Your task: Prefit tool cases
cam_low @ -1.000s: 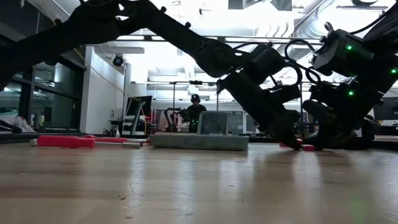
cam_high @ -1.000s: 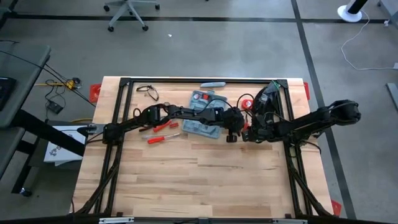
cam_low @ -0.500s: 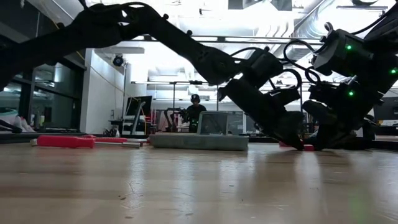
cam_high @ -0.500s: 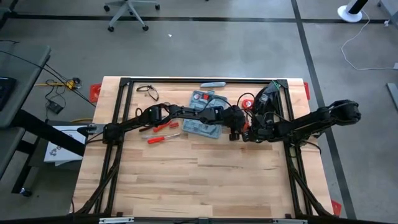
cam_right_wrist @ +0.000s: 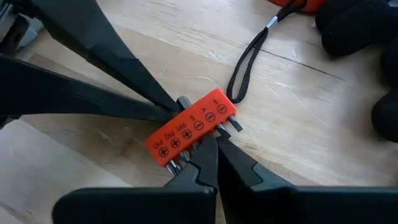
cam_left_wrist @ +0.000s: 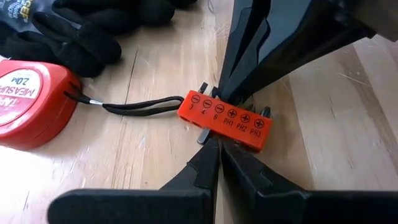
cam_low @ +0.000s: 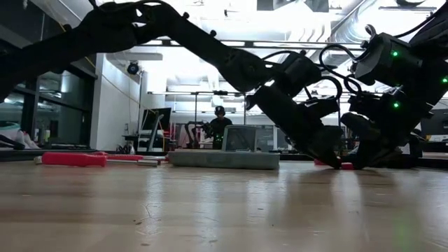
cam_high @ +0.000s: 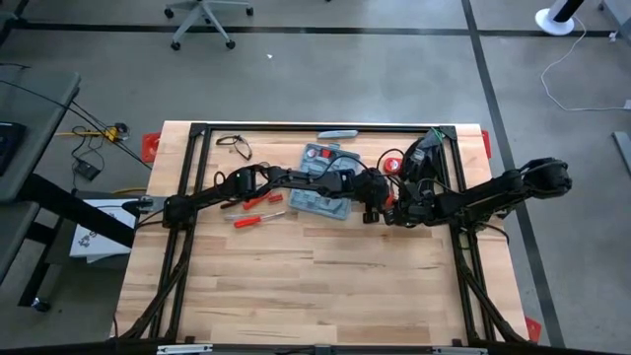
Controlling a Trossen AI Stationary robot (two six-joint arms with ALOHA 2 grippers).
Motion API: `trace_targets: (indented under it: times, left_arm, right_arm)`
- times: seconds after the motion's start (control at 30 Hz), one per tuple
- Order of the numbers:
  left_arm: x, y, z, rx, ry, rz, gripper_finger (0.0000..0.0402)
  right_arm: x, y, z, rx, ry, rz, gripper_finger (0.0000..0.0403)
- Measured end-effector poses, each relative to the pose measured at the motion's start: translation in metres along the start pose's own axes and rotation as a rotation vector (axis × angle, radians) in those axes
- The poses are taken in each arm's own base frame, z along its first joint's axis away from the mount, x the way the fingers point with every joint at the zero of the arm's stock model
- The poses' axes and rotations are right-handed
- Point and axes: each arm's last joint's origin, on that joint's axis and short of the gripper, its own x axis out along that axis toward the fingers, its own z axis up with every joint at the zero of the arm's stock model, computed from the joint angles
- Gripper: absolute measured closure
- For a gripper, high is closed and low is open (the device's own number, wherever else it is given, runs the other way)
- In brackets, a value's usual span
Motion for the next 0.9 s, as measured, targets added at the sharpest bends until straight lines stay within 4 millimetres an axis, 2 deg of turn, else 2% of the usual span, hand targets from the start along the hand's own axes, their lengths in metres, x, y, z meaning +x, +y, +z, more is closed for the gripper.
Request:
trace_targets:
  times: [0.6,0.9]
  left_arm:
    - [-0.0003,0.0039,-0.0012,-0.031,0.019,0.072,0.0385]
    - [0.0073,-0.0003,-0.0032,-0.062,-0.032,0.016,0.0385]
  right_arm:
    - [0.0001,-0.0002,-0.0002,0.001,0.0,0.001,0.0403]
    - [0.0001,0.0006,0.0002,0.005,-0.005,0.009,0.0403]
